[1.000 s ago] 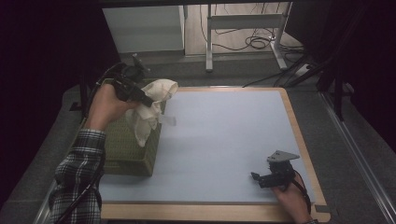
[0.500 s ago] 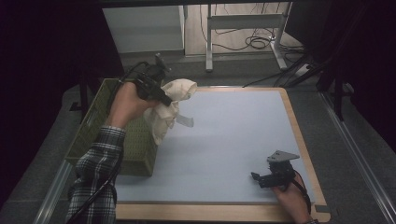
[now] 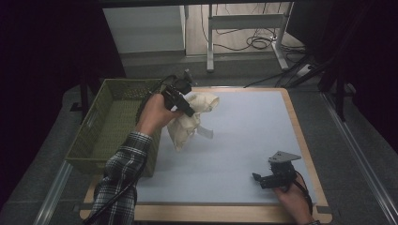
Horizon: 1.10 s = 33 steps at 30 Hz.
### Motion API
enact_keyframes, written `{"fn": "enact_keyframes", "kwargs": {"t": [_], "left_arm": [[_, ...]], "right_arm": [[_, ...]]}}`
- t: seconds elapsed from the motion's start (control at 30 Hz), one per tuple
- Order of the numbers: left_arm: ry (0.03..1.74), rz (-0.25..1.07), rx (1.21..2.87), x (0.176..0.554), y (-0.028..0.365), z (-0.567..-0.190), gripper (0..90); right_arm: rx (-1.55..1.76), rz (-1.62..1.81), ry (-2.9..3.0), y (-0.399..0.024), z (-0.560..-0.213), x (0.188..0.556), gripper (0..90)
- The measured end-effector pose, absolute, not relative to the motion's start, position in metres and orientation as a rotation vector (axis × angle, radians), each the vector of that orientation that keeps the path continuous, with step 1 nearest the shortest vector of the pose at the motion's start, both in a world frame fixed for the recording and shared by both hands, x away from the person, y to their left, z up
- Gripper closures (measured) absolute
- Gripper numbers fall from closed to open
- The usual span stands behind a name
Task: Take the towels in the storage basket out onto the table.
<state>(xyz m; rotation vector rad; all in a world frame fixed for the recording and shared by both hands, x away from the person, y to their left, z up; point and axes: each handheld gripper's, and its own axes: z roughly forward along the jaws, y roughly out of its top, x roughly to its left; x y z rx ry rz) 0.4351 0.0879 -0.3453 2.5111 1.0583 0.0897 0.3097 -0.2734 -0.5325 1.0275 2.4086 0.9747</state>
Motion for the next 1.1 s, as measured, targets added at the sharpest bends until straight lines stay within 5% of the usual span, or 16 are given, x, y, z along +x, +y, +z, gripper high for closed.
{"fn": "enact_keyframes", "kwargs": {"t": [1.1], "left_arm": [[0.837, 0.071, 2.46, 0.434, -0.01, -0.463, 72.6]], "right_arm": [[1.029, 0.976, 2.407, -0.273, -0.533, 0.31, 5.8]]}}
